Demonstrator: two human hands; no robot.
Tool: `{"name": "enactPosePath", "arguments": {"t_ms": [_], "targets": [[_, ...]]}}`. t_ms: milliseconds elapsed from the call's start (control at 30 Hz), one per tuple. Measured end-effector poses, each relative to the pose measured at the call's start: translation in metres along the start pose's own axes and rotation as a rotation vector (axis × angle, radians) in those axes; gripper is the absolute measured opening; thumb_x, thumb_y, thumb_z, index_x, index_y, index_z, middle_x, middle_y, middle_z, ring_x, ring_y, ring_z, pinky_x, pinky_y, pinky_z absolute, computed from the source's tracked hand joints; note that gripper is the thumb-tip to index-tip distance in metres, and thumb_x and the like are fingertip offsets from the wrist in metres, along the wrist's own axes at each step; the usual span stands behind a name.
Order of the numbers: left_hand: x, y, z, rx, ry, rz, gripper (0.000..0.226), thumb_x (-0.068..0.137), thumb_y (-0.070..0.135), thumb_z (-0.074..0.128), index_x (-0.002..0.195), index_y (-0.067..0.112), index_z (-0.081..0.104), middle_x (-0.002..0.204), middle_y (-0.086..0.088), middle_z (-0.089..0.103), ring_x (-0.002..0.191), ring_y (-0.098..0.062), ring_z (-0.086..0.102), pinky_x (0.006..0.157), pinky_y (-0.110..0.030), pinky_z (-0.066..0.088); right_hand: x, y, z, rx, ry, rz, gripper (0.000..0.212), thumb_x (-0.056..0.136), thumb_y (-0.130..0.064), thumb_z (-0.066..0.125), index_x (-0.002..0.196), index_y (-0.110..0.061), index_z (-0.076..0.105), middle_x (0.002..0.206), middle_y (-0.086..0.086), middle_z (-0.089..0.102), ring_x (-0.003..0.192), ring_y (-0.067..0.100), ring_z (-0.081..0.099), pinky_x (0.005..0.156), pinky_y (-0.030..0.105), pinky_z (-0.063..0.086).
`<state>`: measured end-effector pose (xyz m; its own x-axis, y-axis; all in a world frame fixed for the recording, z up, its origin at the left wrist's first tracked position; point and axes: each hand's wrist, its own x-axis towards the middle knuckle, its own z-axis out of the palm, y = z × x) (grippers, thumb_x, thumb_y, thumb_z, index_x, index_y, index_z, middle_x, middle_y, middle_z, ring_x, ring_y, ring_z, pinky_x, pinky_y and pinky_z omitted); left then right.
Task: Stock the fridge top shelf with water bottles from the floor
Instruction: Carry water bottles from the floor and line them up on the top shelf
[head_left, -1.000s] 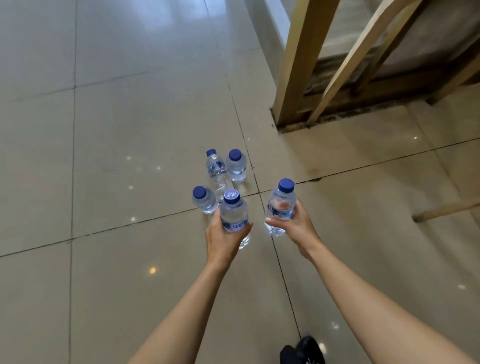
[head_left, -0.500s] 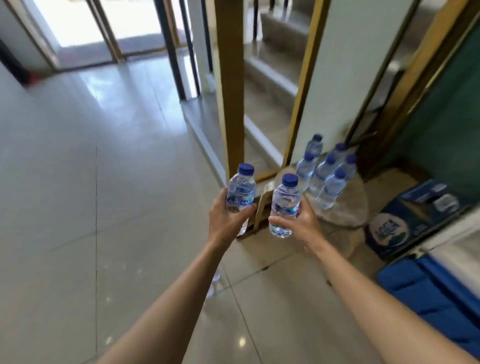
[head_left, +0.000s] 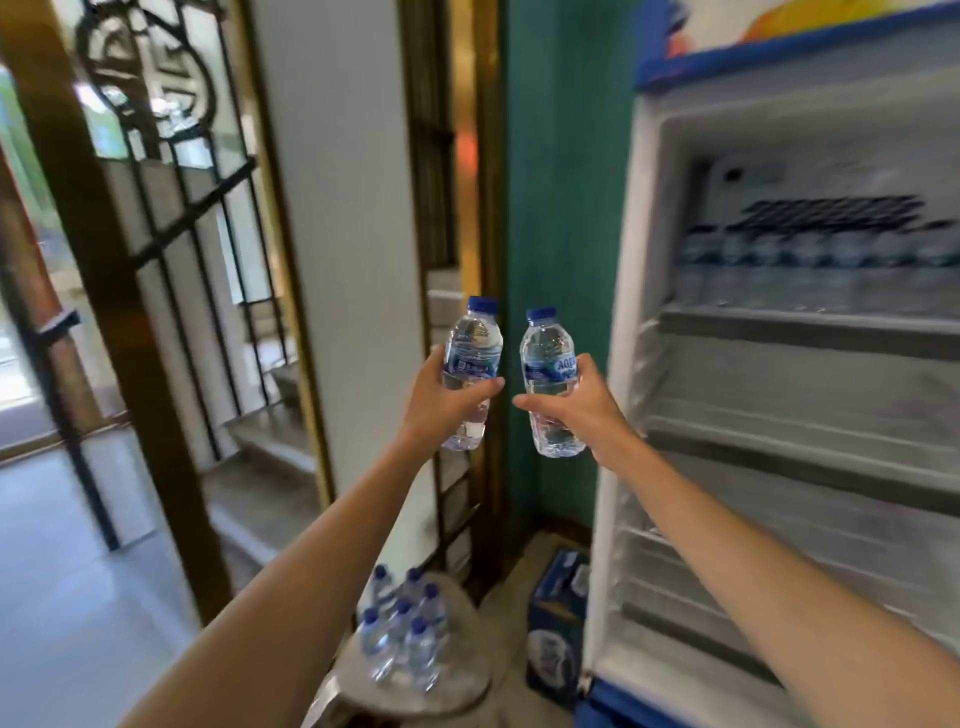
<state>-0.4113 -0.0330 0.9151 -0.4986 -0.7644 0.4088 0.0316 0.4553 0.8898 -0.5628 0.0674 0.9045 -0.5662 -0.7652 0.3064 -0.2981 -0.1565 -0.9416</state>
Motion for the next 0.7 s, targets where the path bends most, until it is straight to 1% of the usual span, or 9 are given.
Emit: {"name": "enactPosePath", "arguments": {"t_ms": [133,233,300,367,467,500,567,633,700], "targets": [[0.048,0.049,0.092,-0.071,-0.048,0.059,0.05,0.06,0.043,0.081,0.102,0.024,0.061,0.09,0.001,0.072,0.084,-0.021,0.071,0.077,-0.041,0.059,0.017,-0.041,-0.102,-0.044,0.18,-0.058,0.071,0.063,-0.02,0.089,0.118,-0.011,0.045,0.103,0.005,0.064,0.085,0.015,0.065,0.069,0.023,0.053],[0.075,0.08,0.168,-0.144,-0.095,0.069,0.049,0.055,0.046,0.08,0.096,0.026,0.062,0.084,-0.001,0.073,0.077,-0.022,0.072,0.076,-0.044,0.06,0.028,-0.058,-0.175,-0.064,0.276,-0.058,0.071,0.067,-0.019,0.087,0.12,-0.009,0.041,0.104,0.006,0.062,0.077,0.011,0.062,0.056,0.014,0.05],[0.092,0.096,0.219,-0.187,-0.113,0.074,0.049,0.056,0.045,0.08,0.098,0.028,0.061,0.084,-0.002,0.073,0.076,-0.023,0.072,0.075,-0.045,0.06,0.039,-0.061,-0.222,-0.069,0.337,-0.045,0.074,0.067,-0.02,0.087,0.122,-0.01,0.038,0.105,0.007,0.061,0.077,0.011,0.062,0.055,0.014,0.05],[0.106,0.114,0.268,-0.222,-0.148,0.096,0.052,0.061,0.043,0.081,0.104,0.024,0.058,0.086,-0.002,0.073,0.075,-0.02,0.072,0.074,-0.04,0.06,0.049,-0.06,-0.265,-0.077,0.406,-0.038,0.076,0.067,-0.022,0.087,0.123,-0.013,0.037,0.108,0.007,0.061,0.083,0.015,0.064,0.057,0.016,0.051],[0.122,0.138,0.333,-0.264,-0.183,0.083,0.054,0.066,0.038,0.082,0.106,0.016,0.054,0.079,-0.001,0.071,0.063,-0.014,0.069,0.056,-0.02,0.056,0.06,-0.057,-0.324,-0.095,0.52,-0.031,0.08,0.061,-0.025,0.09,0.123,-0.013,0.04,0.113,0.01,0.063,0.093,0.023,0.066,0.071,0.029,0.056],[0.128,0.144,0.351,-0.28,-0.192,0.069,0.059,0.065,0.041,0.083,0.107,0.015,0.052,0.079,-0.001,0.069,0.064,-0.014,0.069,0.056,-0.02,0.056,0.064,-0.056,-0.341,-0.087,0.549,-0.036,0.078,0.062,-0.022,0.09,0.123,-0.012,0.041,0.112,0.01,0.063,0.089,0.02,0.066,0.069,0.026,0.056],[0.143,0.152,0.387,-0.298,-0.225,0.019,0.081,0.05,0.058,0.084,0.11,0.017,0.048,0.089,-0.005,0.069,0.077,-0.021,0.07,0.071,-0.034,0.06,0.071,-0.053,-0.372,-0.048,0.598,-0.046,0.073,0.064,-0.016,0.088,0.121,-0.012,0.043,0.11,0.009,0.064,0.083,0.016,0.065,0.06,0.02,0.053],[0.164,0.15,0.422,-0.299,-0.259,0.005,0.103,0.033,0.072,0.08,0.114,0.019,0.046,0.098,-0.007,0.069,0.086,-0.027,0.07,0.079,-0.044,0.059,0.079,-0.047,-0.4,-0.001,0.639,-0.061,0.072,0.064,-0.014,0.088,0.12,-0.014,0.044,0.11,0.009,0.064,0.087,0.018,0.067,0.063,0.024,0.055],[0.186,0.14,0.455,-0.306,-0.307,-0.028,0.117,0.021,0.076,0.081,0.118,0.02,0.047,0.104,-0.006,0.069,0.091,-0.027,0.069,0.08,-0.045,0.059,0.088,-0.04,-0.424,0.037,0.678,-0.049,0.07,0.066,-0.011,0.087,0.12,-0.015,0.042,0.109,0.009,0.064,0.089,0.021,0.067,0.071,0.031,0.059]]}}
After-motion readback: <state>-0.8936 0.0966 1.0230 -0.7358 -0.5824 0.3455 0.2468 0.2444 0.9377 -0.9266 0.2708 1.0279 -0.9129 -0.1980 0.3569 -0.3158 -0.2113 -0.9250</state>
